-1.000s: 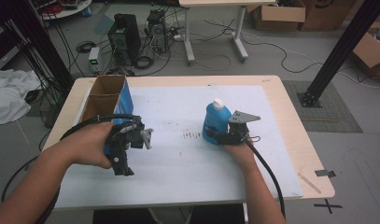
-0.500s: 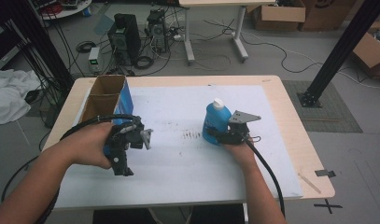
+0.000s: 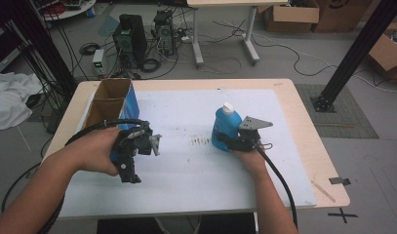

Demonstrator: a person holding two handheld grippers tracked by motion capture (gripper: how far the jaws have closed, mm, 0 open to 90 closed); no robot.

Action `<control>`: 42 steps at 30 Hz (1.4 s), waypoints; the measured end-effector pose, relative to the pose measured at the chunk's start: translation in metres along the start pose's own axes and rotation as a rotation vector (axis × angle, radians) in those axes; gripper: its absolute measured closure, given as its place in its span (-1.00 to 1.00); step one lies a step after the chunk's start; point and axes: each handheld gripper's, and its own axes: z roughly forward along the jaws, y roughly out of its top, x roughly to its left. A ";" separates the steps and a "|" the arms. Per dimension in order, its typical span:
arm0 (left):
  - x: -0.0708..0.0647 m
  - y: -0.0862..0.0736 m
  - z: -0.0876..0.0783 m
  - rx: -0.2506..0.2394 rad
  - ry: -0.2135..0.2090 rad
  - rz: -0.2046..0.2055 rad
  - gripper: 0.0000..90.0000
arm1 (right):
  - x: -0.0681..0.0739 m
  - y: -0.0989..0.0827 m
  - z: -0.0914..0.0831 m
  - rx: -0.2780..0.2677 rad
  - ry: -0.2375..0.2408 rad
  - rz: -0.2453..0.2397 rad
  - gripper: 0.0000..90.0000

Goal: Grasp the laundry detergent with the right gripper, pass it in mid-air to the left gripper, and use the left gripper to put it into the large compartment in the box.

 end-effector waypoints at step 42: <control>0.007 0.028 -0.031 -0.015 0.037 0.044 -1.00 | 0.078 0.055 -0.044 0.053 0.340 -0.197 0.02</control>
